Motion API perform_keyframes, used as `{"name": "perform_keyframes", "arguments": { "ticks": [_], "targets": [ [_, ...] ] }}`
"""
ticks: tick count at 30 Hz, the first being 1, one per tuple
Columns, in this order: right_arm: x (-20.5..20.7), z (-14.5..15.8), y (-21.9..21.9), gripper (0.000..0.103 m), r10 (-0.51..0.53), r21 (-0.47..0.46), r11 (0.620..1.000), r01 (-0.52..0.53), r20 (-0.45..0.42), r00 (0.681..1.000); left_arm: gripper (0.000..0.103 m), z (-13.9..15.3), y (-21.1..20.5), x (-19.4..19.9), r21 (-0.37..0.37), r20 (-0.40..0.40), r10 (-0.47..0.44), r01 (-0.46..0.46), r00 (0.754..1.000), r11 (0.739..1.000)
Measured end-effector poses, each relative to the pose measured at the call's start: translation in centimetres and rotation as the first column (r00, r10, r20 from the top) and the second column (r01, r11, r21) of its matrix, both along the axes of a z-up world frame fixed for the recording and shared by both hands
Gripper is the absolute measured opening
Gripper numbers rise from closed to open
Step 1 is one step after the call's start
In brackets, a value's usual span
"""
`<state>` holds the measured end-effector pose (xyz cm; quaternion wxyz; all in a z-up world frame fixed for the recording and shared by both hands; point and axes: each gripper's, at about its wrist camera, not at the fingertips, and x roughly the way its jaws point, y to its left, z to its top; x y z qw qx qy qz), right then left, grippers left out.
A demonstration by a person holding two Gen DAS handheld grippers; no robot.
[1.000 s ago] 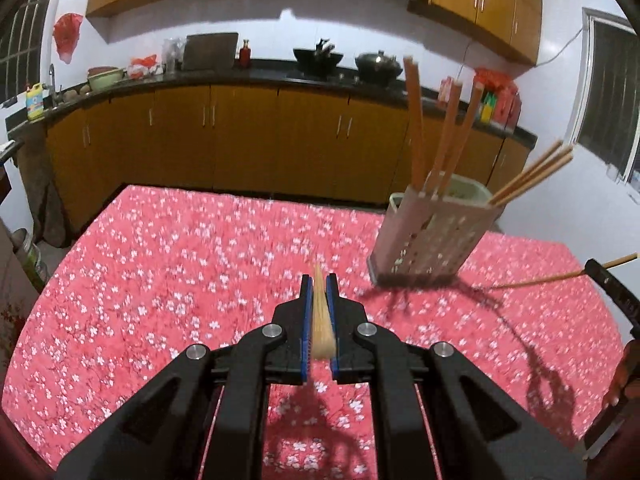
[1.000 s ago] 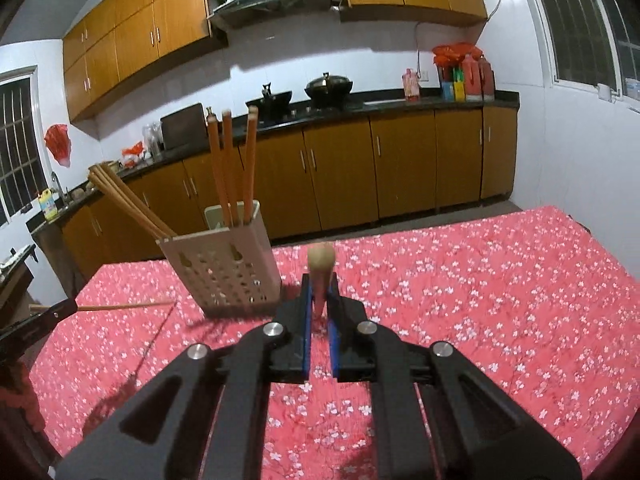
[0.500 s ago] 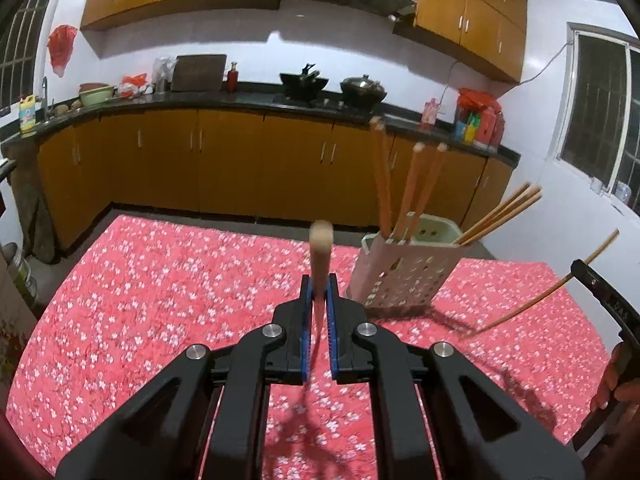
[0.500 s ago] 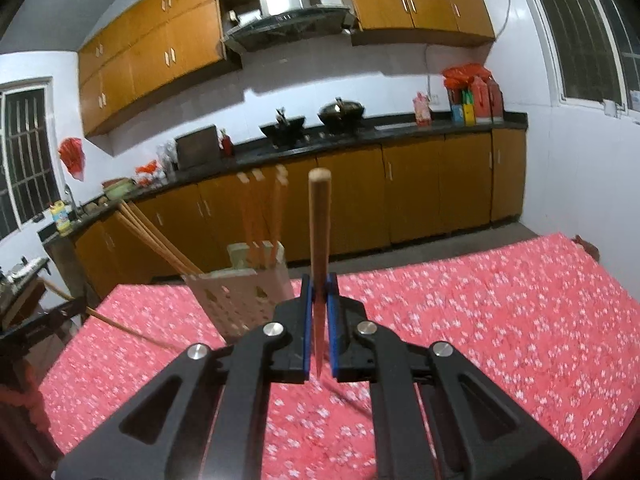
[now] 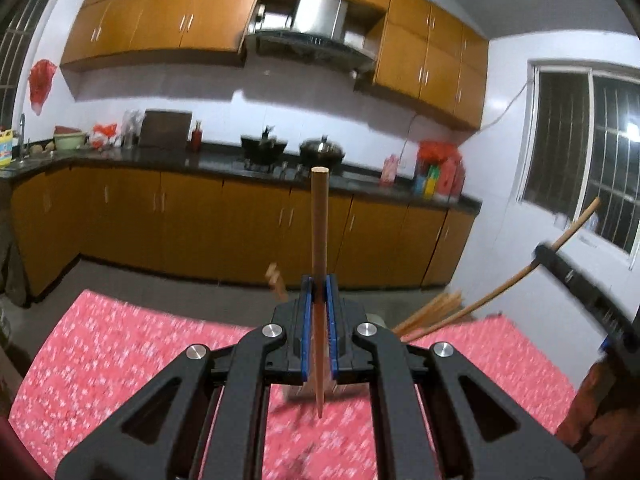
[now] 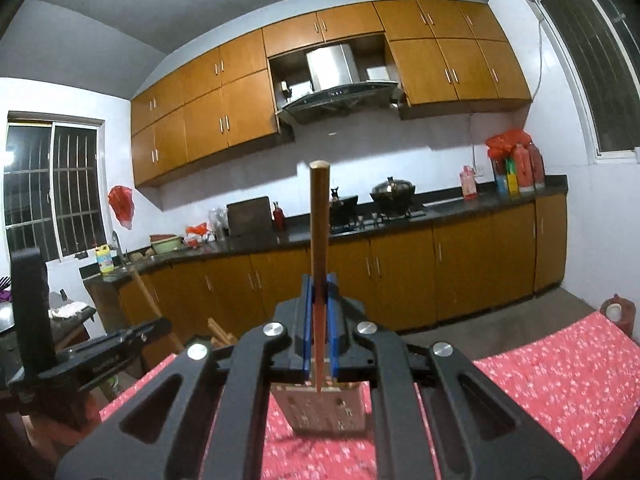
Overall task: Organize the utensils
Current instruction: 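Lower the chopsticks into the holder and open both tools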
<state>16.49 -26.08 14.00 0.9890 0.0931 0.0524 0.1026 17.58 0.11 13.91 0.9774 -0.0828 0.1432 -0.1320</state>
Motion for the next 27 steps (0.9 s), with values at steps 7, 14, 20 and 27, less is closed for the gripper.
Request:
{"name": "perform_keyframes", "arguments": {
  "ticks": [7,14,20,27],
  "targets": [
    [2.5,0.1,0.3,0.008,-0.017,-0.008,1.000,0.017,-0.003,1.000,0.007,2.5,-1.2,1.3,-0.055,0.095,0.037,-0.032,0.995,0.998],
    [4.5,-0.8,0.4,0.008,-0.029,-0.010,1.000,0.029,-0.032,0.999,0.007,1.8,-2.1,2.9,-0.060,0.119,0.089,-0.083,0.989,0.995],
    [6.2,-1.4,1.0,0.008,-0.031,-0.019,0.999,0.030,-0.053,0.998,0.007,-0.2,-2.3,4.1,-0.044,0.082,0.111,-0.108,0.990,0.993],
    [7.8,-2.7,1.8,0.008,-0.024,-0.044,0.999,0.019,-0.098,0.995,0.007,-2.0,-2.1,5.3,-0.047,0.025,0.092,-0.091,0.995,0.995]
  ]
}}
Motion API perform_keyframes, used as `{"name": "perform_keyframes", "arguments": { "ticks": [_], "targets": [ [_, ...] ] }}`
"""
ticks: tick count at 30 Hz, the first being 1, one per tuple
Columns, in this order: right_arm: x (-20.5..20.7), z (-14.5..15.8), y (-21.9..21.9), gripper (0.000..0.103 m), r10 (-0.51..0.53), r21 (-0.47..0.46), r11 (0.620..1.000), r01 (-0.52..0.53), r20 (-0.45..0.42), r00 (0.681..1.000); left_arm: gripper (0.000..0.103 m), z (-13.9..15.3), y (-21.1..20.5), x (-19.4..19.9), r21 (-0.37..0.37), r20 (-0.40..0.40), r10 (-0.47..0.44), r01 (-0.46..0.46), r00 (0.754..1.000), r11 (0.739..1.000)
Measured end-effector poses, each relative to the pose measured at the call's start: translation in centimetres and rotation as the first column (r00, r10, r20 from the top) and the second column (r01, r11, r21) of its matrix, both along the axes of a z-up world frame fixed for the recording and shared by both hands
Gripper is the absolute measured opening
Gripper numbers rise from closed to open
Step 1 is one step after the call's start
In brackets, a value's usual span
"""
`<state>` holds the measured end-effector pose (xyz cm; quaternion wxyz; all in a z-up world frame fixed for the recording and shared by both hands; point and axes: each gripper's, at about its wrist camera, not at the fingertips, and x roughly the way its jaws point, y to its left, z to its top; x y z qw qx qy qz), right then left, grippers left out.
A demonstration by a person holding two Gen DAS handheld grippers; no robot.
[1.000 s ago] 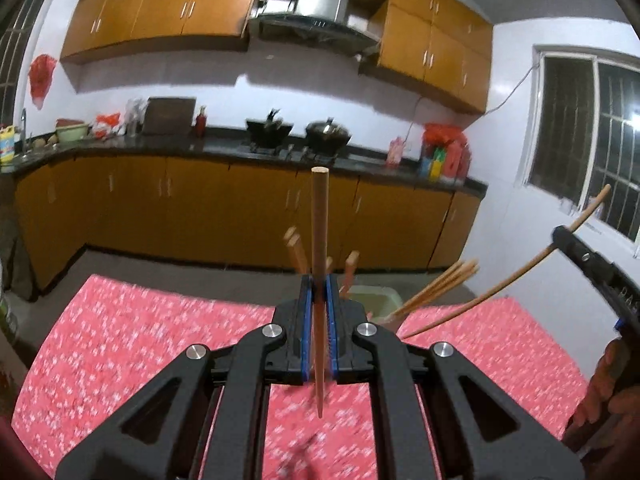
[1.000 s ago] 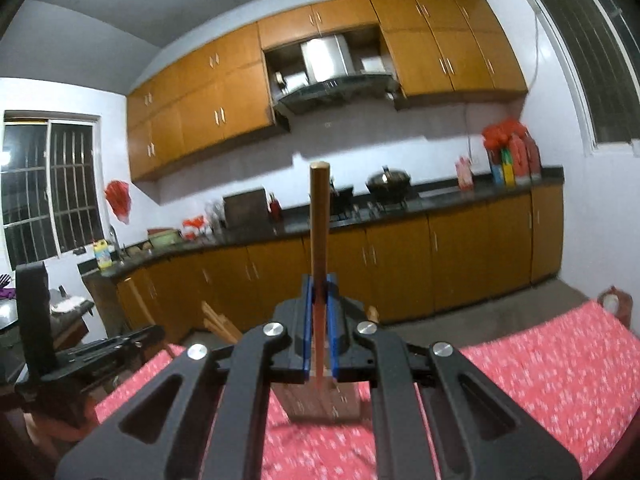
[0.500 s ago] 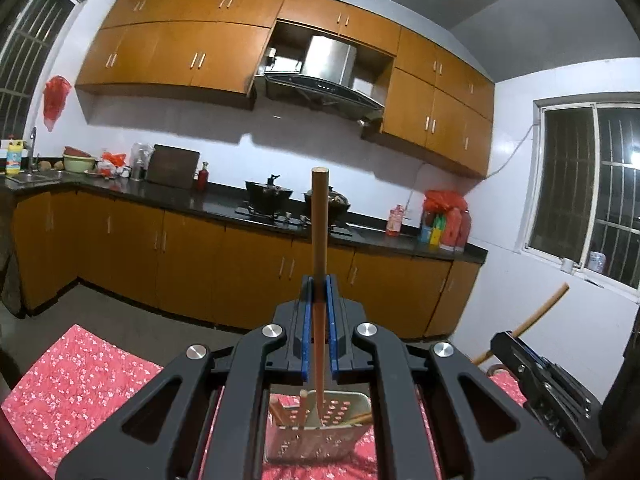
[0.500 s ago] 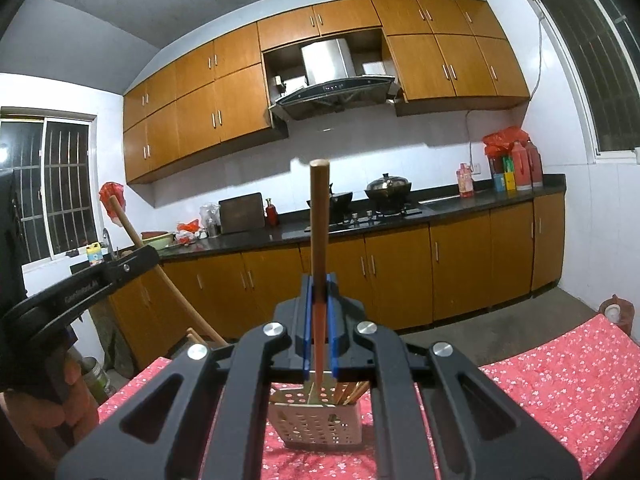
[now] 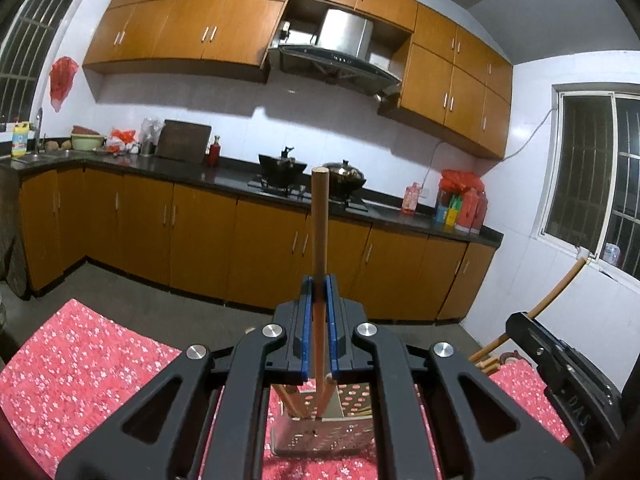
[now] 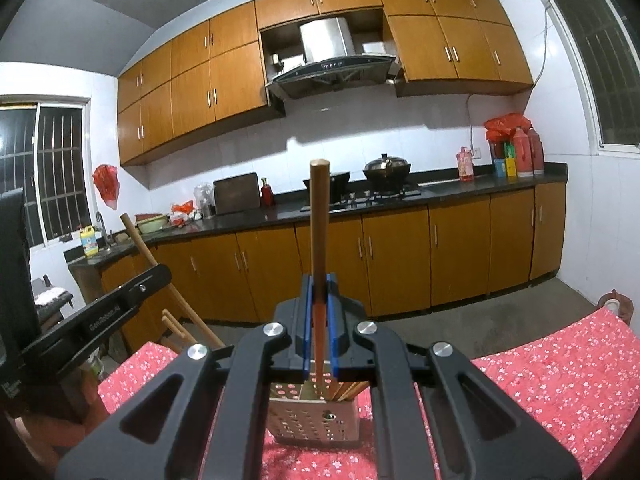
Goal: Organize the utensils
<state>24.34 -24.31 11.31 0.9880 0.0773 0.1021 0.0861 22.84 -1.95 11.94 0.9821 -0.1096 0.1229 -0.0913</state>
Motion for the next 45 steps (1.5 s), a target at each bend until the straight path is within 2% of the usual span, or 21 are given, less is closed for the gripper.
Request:
{"name": "perform_keyframes", "arguments": {
  "ticks": [5,9,12,14,18,19,24,26,29,31,35,45],
  "targets": [
    [-0.2,-0.2,-0.3,0.014,0.010,0.021,1.000,-0.010,-0.005,1.000,0.008,-0.1,0.8,-0.2,-0.033,-0.010,-0.015,0.015,1.000,0.999],
    [-1.1,0.2,-0.7,0.014,0.006,0.031,0.999,-0.006,0.010,1.000,0.010,0.5,1.7,-0.9,-0.061,-0.002,-0.019,0.018,1.000,0.998],
    [-2.0,0.5,-1.0,0.014,0.003,0.038,0.999,-0.004,0.025,1.000,0.018,1.2,2.4,-1.6,-0.088,0.012,-0.018,0.019,1.000,0.996],
    [-2.9,0.7,-1.1,0.018,0.003,0.041,0.999,-0.004,0.033,0.999,0.029,1.5,2.8,-2.1,-0.098,0.026,-0.013,0.016,1.000,0.995],
    [-4.4,0.8,-1.4,0.025,0.005,0.048,0.999,-0.007,0.046,0.999,0.034,2.1,3.5,-3.5,-0.101,0.046,-0.007,0.012,0.999,0.995],
    [-4.7,0.8,-1.5,0.029,0.005,0.047,0.999,-0.007,0.048,0.999,0.037,2.2,3.6,-3.8,-0.097,0.048,-0.004,0.009,0.999,0.995],
    [-7.3,-0.4,-2.1,0.052,-0.008,0.045,0.999,0.006,0.035,0.999,0.058,1.5,4.8,-6.3,-0.038,0.061,0.029,-0.026,0.998,0.999],
    [-8.1,-1.3,-2.2,0.064,-0.017,0.037,0.999,0.017,0.023,1.000,0.073,0.6,5.3,-7.5,-0.004,0.061,0.048,-0.048,0.997,0.999],
    [-9.3,-3.2,-2.1,0.076,-0.029,0.013,0.999,0.029,-0.011,1.000,0.088,-0.8,5.6,-8.9,0.037,0.049,0.066,-0.068,0.997,0.997],
    [-9.9,-4.2,-1.9,0.081,-0.027,0.004,1.000,0.027,-0.036,0.999,0.095,-2.0,5.6,-9.8,0.076,0.040,0.082,-0.085,0.996,0.993],
    [-11.1,-6.3,-1.3,0.088,-0.041,-0.030,0.999,0.039,-0.066,0.997,0.101,-4.3,5.4,-11.3,0.131,0.010,0.098,-0.098,0.995,0.987],
    [-14.2,-9.9,0.3,0.098,-0.052,-0.085,0.995,0.044,-0.085,0.995,0.101,-8.7,4.7,-14.8,0.224,-0.001,0.134,-0.130,0.991,0.966]
  ]
}}
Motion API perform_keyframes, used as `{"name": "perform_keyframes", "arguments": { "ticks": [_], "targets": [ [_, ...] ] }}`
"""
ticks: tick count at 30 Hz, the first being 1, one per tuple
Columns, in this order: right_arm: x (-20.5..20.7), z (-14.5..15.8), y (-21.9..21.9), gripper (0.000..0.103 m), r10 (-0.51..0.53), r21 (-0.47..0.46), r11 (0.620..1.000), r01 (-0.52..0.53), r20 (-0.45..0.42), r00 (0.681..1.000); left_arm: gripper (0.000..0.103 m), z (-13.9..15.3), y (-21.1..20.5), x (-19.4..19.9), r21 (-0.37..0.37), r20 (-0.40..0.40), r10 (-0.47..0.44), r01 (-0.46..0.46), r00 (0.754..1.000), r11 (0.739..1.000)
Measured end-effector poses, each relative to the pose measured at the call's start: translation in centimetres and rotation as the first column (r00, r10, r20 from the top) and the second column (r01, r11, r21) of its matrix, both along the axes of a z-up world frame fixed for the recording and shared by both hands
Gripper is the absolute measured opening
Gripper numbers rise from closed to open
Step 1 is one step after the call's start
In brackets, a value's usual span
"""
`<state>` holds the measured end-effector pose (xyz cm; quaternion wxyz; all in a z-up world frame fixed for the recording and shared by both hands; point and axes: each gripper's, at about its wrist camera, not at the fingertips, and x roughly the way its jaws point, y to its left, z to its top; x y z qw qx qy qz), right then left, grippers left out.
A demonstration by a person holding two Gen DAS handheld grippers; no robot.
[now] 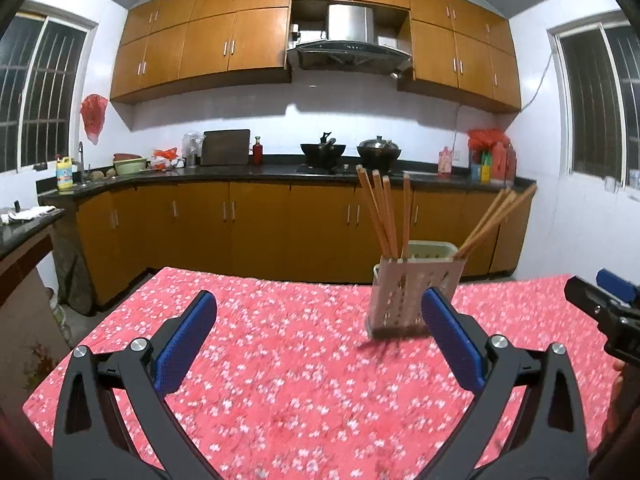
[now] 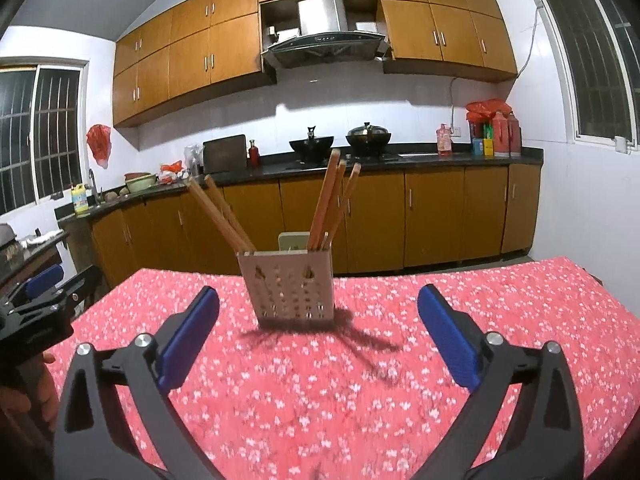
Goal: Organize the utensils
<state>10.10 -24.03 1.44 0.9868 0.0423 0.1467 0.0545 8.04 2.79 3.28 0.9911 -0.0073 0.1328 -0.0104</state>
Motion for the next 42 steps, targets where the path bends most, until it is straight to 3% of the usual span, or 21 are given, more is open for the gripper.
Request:
{"name": "perform_keyframes", "arguments": {
  "ticks": [16,42],
  "targets": [
    [-3.7,-3.6,2.3,0.099,-0.019,-0.102,0.995,0.016,-0.028,0.999,0.101,-3.5,-0.5,-3.6,0.039,-0.020,-0.012,0.012,1.000,0.999],
    [-4.4,-5.1,1.0,0.099,-0.061,-0.074,0.996,0.055,-0.081,0.995,0.101,-5.5,-0.4,-4.7,0.051,-0.059,-0.011,0.014,0.998,0.999]
  ]
}}
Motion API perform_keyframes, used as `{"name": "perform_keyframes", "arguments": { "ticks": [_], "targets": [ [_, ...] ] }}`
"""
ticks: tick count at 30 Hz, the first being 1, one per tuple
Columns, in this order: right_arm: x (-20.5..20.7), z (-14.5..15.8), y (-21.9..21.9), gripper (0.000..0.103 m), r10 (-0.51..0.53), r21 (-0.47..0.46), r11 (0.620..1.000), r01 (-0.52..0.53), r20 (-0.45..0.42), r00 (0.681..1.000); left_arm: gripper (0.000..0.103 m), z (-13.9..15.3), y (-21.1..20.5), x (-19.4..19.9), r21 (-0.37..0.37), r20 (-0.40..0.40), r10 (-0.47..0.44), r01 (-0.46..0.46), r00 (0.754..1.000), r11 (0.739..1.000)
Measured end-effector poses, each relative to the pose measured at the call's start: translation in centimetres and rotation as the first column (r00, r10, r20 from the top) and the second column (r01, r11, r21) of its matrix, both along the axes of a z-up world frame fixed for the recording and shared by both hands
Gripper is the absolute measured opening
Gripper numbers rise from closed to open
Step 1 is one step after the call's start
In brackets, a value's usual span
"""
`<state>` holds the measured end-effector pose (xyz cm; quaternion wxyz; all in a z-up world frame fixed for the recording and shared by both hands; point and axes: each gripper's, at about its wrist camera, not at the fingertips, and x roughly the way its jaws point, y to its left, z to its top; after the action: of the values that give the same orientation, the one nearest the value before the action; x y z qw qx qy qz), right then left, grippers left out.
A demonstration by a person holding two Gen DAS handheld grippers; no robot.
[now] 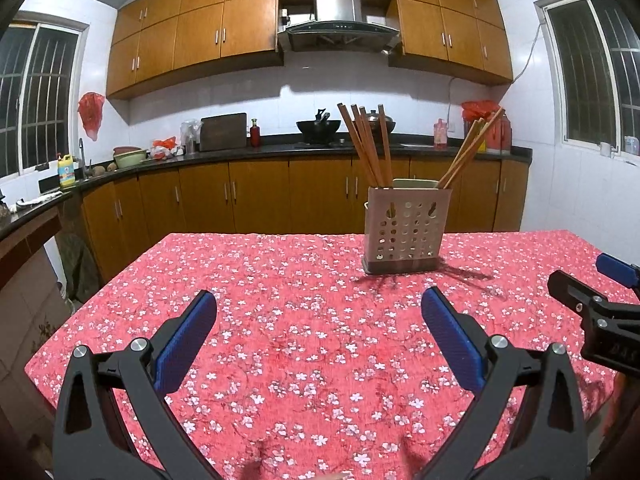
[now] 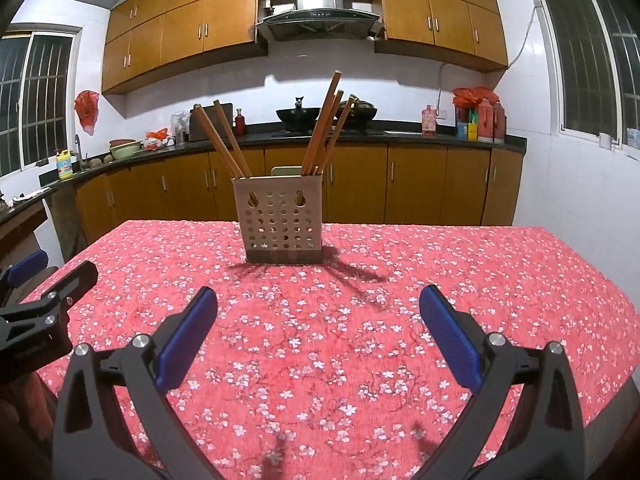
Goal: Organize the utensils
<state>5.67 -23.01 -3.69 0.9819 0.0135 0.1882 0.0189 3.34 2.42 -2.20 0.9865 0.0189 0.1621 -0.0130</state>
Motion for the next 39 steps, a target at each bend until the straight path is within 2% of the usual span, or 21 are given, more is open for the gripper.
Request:
{"name": "perform_keyframes", "arguments": {
  "ticks": [39],
  "targets": [
    [0.20,-0.38,-0.66,0.099,0.000,0.014,1.000,0.000,-0.012,1.000,0.101,-0.01,-0.19,0.01,0.003,-0.006,0.001,-0.001,1.000,1.000]
  ]
}}
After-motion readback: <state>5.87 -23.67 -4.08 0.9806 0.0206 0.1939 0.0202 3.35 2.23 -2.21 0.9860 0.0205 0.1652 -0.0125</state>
